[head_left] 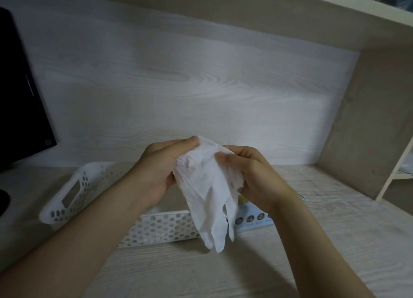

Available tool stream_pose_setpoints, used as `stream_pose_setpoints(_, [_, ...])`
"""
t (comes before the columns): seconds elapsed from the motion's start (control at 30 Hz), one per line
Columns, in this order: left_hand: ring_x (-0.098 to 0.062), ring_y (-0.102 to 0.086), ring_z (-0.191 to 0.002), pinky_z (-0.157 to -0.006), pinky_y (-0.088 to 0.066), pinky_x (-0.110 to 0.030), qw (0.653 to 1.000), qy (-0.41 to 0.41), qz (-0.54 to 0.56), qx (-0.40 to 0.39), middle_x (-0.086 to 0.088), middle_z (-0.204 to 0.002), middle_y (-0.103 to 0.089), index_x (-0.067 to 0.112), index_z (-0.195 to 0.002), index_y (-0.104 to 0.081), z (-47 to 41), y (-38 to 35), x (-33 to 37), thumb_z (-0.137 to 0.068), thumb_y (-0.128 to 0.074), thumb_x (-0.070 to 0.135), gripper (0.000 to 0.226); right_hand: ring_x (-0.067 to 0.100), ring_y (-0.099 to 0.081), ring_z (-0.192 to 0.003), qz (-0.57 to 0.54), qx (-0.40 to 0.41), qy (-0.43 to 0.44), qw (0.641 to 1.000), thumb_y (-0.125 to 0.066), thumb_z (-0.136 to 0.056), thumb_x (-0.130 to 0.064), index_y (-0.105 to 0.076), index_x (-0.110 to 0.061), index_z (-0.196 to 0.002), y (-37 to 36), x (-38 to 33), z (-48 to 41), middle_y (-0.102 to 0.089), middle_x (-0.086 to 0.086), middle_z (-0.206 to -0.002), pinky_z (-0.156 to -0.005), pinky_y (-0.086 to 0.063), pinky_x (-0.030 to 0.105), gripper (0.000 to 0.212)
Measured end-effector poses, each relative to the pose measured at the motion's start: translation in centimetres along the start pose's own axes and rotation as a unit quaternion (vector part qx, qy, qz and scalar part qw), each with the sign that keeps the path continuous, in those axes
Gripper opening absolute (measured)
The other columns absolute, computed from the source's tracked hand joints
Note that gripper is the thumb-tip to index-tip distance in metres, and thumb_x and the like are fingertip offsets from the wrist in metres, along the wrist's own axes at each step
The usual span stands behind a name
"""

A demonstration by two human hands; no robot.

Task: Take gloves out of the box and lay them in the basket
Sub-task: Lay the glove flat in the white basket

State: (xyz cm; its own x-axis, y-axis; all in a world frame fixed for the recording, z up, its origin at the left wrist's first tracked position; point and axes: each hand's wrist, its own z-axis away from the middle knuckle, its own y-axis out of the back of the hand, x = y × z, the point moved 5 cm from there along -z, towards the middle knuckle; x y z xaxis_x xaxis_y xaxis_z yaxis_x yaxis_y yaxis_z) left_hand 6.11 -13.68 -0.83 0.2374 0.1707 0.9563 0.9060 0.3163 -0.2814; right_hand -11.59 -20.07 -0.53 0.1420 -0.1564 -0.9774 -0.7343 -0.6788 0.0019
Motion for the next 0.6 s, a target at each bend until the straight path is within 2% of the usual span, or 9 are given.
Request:
stream_pose_setpoints(0.07, [-0.026,-0.077,-0.100,-0.085,-0.058,-0.034,0.997,-0.051,-0.027,0.042,-0.008,-0.102,-0.081,0.013,-0.101,-0.082,0.1,0.5,0.6,-0.092,-0.078,0.028,0.018,0.033,-0.062,-0.088,0.007,-0.020,-0.005,1.000,-0.063,-0.100,-0.014,-0.067,0.011,-0.110,-0.1,0.0,-0.2,-0.065,0.024,-0.098,-0.071,-0.045,0.034,0.027])
stream_pose_setpoints(0.17, [-0.011,-0.074,-0.086,-0.077,-0.054,-0.028,0.985,-0.124,-0.084,0.089,0.002,-0.092,-0.081,0.020,-0.092,-0.082,0.3,0.8,1.3,-0.092,-0.079,0.029,0.010,0.036,-0.045,-0.085,-0.007,-0.025,-0.009,1.000,-0.064,-0.091,-0.017,-0.049,0.024,-0.103,-0.3,-0.2,0.0,-0.051,0.020,-0.097,-0.067,-0.036,0.035,0.045])
stream_pose_setpoints(0.27, [-0.007,-0.073,-0.082,-0.080,-0.056,-0.028,0.967,-0.180,-0.117,0.138,0.005,-0.085,-0.080,0.021,-0.087,-0.080,0.5,1.2,1.8,-0.090,-0.082,0.027,0.007,0.033,-0.041,-0.077,0.001,-0.009,0.010,1.000,-0.063,-0.100,-0.023,-0.056,0.013,-0.092,-0.4,-0.5,0.3,-0.047,0.016,-0.089,-0.067,-0.034,0.038,0.037])
stream_pose_setpoints(0.33, [-0.005,-0.074,-0.081,-0.079,-0.056,-0.026,0.956,-0.192,-0.157,0.154,0.008,-0.084,-0.079,0.022,-0.086,-0.080,0.5,1.4,2.1,-0.088,-0.084,0.029,0.008,0.032,-0.045,-0.079,0.016,0.002,0.035,0.999,-0.062,-0.104,-0.030,-0.054,0.017,-0.090,-0.1,-0.6,0.2,-0.050,0.016,-0.088,-0.072,-0.035,0.044,0.050])
stream_pose_setpoints(0.4, [-0.005,-0.074,-0.081,-0.077,-0.055,-0.026,0.962,-0.173,-0.149,0.148,0.008,-0.084,-0.080,0.021,-0.088,-0.081,0.3,1.6,2.2,-0.088,-0.084,0.028,0.008,0.031,-0.043,-0.067,0.053,0.034,0.068,0.996,-0.061,-0.107,-0.028,-0.058,0.014,-0.083,0.4,-0.9,0.1,-0.048,0.015,-0.074,-0.070,-0.038,0.036,0.049])
stream_pose_setpoints(0.43, [-0.008,-0.075,-0.082,-0.078,-0.056,-0.028,0.968,-0.159,-0.131,0.144,0.007,-0.084,-0.080,0.021,-0.088,-0.081,0.2,1.7,2.2,-0.089,-0.083,0.027,0.007,0.026,-0.048,-0.061,0.072,0.050,0.086,0.992,-0.060,-0.108,-0.023,-0.067,0.003,-0.077,0.6,-1.1,0.2,-0.051,0.013,-0.067,-0.063,-0.041,0.030,0.041])
stream_pose_setpoints(0.5, [-0.016,-0.076,-0.086,-0.081,-0.057,-0.033,0.971,-0.151,-0.115,0.142,0.003,-0.085,-0.081,0.019,-0.089,-0.082,0.1,1.8,2.5,-0.090,-0.082,0.025,0.007,0.012,-0.063,-0.068,0.096,0.068,0.113,0.987,-0.062,-0.107,-0.018,-0.080,-0.009,-0.088,0.9,-1.2,0.2,-0.071,0.002,-0.075,-0.064,-0.050,0.024,0.027])
stream_pose_setpoints(0.57, [-0.013,-0.076,-0.083,-0.078,-0.057,-0.030,0.968,-0.167,-0.128,0.139,0.002,-0.084,-0.081,0.018,-0.090,-0.081,0.3,1.6,2.7,-0.091,-0.081,0.023,0.005,0.016,-0.070,-0.080,0.111,0.087,0.124,0.982,-0.066,-0.104,-0.019,-0.081,-0.008,-0.103,1.0,-1.1,0.1,-0.079,0.008,-0.091,-0.071,-0.055,0.030,0.019])
stream_pose_setpoints(0.6, [-0.011,-0.075,-0.080,-0.076,-0.057,-0.029,0.965,-0.176,-0.138,0.137,0.002,-0.084,-0.080,0.018,-0.090,-0.081,0.5,1.5,2.8,-0.092,-0.081,0.022,0.004,0.016,-0.071,-0.081,0.117,0.093,0.124,0.981,-0.067,-0.104,-0.019,-0.081,-0.009,-0.105,1.1,-0.9,0.0,-0.080,0.009,-0.092,-0.071,-0.055,0.032,0.017])
